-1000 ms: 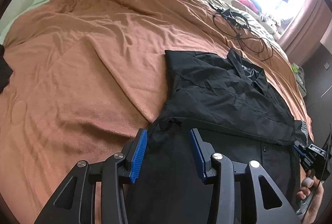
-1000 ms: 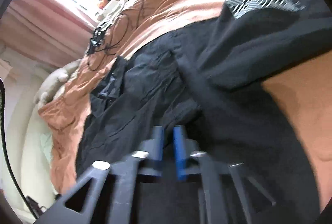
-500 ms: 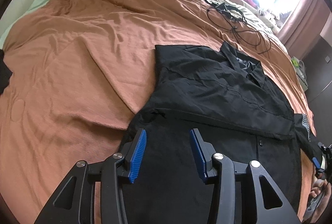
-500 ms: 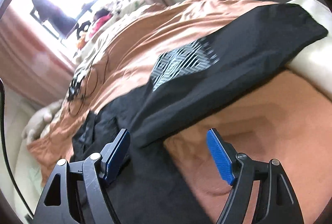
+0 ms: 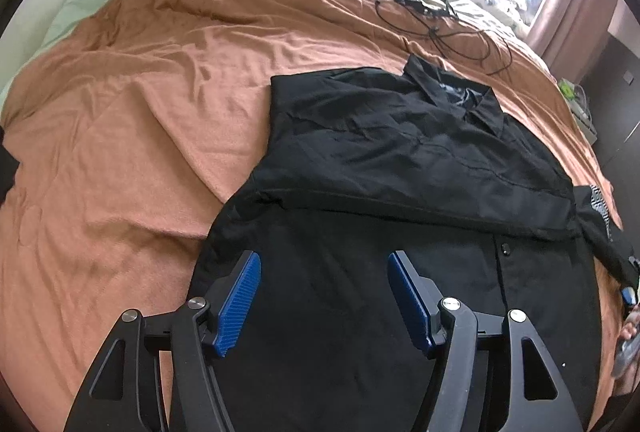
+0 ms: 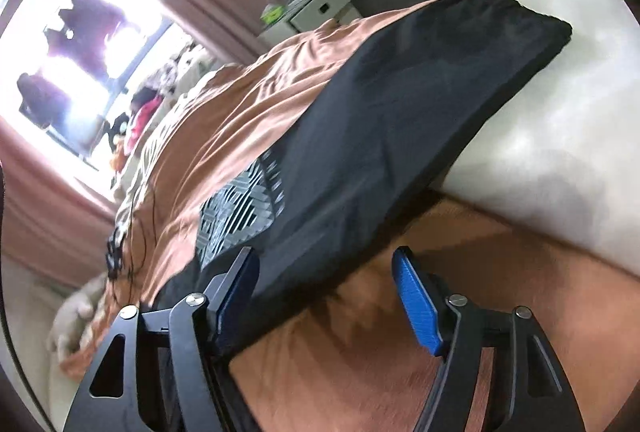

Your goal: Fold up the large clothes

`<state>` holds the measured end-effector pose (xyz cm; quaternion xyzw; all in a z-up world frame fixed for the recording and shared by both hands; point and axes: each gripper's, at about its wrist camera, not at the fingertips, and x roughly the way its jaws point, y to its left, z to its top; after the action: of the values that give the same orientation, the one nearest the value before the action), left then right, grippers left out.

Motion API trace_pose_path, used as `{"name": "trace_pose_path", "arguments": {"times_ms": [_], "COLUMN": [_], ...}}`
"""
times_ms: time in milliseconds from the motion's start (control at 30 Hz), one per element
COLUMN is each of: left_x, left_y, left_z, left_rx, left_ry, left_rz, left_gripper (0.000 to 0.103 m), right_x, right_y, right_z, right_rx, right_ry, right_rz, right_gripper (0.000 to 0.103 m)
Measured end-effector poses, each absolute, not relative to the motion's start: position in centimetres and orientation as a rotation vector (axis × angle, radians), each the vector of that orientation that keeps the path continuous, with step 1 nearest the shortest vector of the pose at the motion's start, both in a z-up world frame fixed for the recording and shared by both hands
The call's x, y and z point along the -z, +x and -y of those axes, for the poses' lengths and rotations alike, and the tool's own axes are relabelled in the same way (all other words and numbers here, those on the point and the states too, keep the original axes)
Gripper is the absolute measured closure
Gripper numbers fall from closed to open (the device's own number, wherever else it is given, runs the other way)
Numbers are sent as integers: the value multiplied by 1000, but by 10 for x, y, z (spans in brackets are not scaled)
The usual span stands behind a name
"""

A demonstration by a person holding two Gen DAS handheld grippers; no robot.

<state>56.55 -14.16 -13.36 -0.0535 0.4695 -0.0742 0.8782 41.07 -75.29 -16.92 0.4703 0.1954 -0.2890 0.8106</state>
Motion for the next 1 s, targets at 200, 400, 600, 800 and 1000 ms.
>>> {"name": "trace_pose_path", "arguments": {"times_ms": [200,400,600,800,1000], "left_x": [135,135,126,121,120], "left_y": [566,568,567,563,564], "left_z": [139,128,119,107,90], "left_rx": [151,140,151,160,161], "left_ry": [-86,-138,-191,-224,-265], "left_rz": [-976,-976,-958,-943,-941], "left_gripper": [35,35,35,36,35], "right_x": [190,144,95,66,48], "right_y": [412,413,422,438,458], "right_z": [774,748,704,657,606], "right_rx": [580,523,392,260,126], "right_ry": [1050,948,888,845,807], "right_rz": [-392,-313,-225,-164,-139], "right_gripper": [95,99,99,99,99]}}
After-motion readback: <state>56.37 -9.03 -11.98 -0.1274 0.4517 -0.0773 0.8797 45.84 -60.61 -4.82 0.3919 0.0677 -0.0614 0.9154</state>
